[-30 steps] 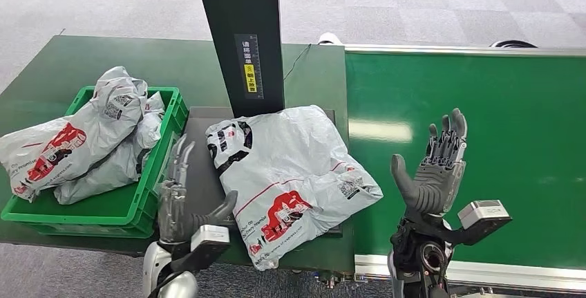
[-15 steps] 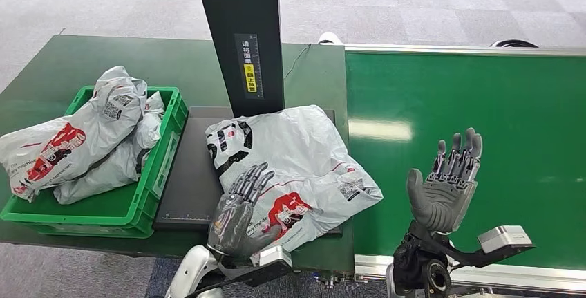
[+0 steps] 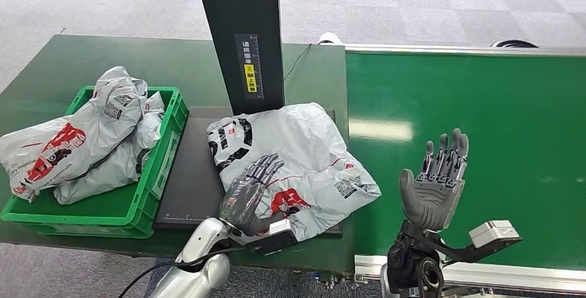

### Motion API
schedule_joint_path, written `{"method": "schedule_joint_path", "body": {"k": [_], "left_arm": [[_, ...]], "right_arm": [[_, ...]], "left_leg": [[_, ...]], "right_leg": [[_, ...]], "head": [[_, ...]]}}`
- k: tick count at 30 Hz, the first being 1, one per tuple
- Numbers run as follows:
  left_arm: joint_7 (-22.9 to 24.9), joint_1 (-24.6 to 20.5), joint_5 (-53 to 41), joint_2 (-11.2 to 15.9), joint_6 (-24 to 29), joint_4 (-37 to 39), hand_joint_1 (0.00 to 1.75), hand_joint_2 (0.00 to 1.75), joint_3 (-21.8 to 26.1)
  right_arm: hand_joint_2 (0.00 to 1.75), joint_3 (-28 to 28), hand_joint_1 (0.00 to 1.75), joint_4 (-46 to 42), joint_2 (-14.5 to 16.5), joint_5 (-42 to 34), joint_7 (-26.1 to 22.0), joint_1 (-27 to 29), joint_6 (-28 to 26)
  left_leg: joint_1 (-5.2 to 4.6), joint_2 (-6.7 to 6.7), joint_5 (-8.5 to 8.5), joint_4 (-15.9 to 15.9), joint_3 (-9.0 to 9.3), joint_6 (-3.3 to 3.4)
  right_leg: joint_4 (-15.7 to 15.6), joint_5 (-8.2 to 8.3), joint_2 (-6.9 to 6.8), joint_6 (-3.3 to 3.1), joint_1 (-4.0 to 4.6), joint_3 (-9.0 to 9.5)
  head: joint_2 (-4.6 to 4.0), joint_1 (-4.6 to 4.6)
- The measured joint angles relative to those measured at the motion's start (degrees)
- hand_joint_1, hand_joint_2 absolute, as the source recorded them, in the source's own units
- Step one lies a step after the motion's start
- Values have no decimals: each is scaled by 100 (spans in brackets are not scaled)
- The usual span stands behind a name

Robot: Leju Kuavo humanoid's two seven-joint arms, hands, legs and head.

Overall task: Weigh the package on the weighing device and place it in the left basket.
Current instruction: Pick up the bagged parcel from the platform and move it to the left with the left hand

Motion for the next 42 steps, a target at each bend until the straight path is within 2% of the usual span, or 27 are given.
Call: {"method": "schedule_joint_path", "body": {"k": [12,20,24,28,34,38,42], "left_arm": [[-8,-207,48,-17,-19,327,0,175,-1],[-311,-1173,576,-65,-5,1193,0,175,14],[-596,-1407,1001,-40,177,1433,0,175,56],[-880,-1499,1429,8,415,1459,171,175,189],[-1447,-1408,2241,40,666,1172,175,175,440],[-1885,-1186,3022,48,727,619,175,175,657],[-2442,-941,4203,112,781,-99,175,175,945]], "right_arm": [[175,3,0,131,-4,0,0,-24,3],[175,61,0,369,-44,-11,0,-102,-9],[175,55,0,460,-89,-40,0,-95,-93],[175,42,0,546,-136,-83,0,-66,-139],[175,14,0,622,-151,-87,0,-34,-213],[175,-5,0,643,-151,-86,0,-14,-254],[175,-22,0,665,-155,-85,0,8,-310]], "left_leg": [[0,-2,1,0,2,0],[0,-4,8,0,2,1],[0,-2,8,0,0,1],[0,-2,7,0,-2,1],[0,0,7,0,-2,1],[0,0,7,0,-3,1],[0,1,7,0,-4,0]], "right_leg": [[0,0,0,-1,0,3],[0,6,-1,-1,0,3],[1,6,-1,-1,0,0],[1,5,-1,-1,0,-3],[1,5,0,-2,1,-2],[1,5,0,-2,0,-3],[1,4,0,-2,1,-4]], "head": [[-1,1],[-1,1],[0,0],[-1,-1],[-1,0],[0,1],[0,0]]}}
